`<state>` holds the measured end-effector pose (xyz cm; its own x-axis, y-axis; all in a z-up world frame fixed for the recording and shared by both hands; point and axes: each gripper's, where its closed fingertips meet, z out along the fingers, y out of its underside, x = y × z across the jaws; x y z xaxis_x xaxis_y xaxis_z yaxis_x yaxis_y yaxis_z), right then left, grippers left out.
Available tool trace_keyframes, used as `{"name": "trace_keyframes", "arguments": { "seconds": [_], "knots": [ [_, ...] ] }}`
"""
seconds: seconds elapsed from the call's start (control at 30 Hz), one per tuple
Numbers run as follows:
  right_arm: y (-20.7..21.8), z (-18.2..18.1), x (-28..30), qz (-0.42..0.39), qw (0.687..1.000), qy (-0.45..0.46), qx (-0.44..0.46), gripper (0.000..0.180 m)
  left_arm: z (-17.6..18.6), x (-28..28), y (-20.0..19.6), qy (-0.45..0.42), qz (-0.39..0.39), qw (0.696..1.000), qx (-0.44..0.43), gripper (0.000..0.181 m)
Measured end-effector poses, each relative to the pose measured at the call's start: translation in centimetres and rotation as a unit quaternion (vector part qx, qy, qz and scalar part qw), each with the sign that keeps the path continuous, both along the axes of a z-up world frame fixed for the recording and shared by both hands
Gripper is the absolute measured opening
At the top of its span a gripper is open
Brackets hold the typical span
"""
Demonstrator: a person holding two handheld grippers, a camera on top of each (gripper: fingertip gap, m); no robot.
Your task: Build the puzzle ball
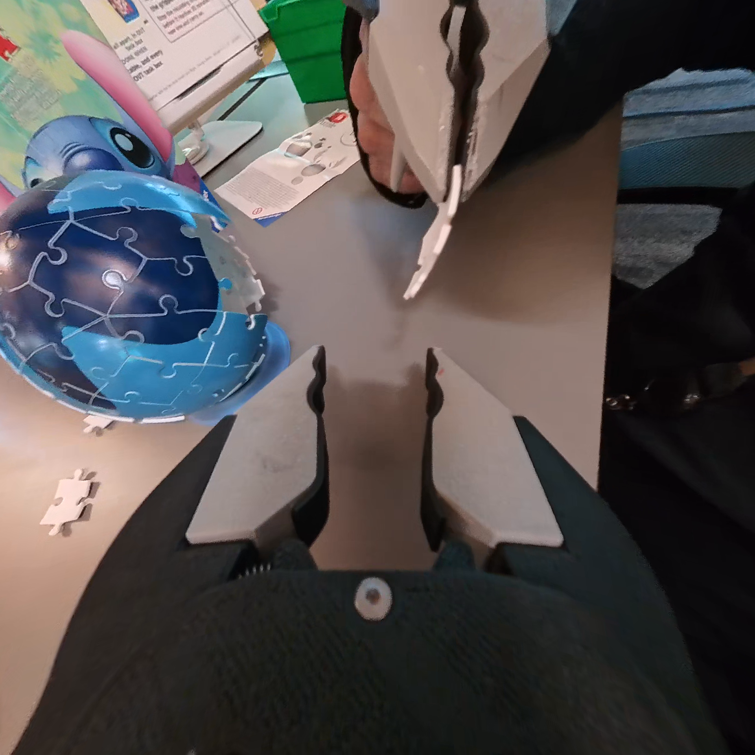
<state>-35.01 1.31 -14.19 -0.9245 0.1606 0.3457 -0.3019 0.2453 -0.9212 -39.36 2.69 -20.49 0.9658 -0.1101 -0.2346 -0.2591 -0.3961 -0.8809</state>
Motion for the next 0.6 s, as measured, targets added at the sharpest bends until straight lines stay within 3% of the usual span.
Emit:
{"name": "trace_keyframes", "arguments": {
  "seconds": [0.27, 0.5, 0.6],
  "knots": [
    [0.0, -0.4, 0.1, 0.006, 1.0, 0.007, 0.006, 0.0, 1.3, 1.8, 0.9, -0.002, -0.034, 0.999, 0.043, 0.044],
    [0.7, -1.1, -0.5, 0.019, 0.999, -0.047, -0.018, 0.0, 2.2, 2.6, 0.9, 0.001, -0.049, 0.996, 0.076, 0.025],
    [0.8, -1.4, -0.6, 0.02, 0.998, -0.053, -0.018, 0.0, 2.5, 2.6, 0.7, -0.002, -0.051, 0.995, 0.085, 0.006]
  ]
}}
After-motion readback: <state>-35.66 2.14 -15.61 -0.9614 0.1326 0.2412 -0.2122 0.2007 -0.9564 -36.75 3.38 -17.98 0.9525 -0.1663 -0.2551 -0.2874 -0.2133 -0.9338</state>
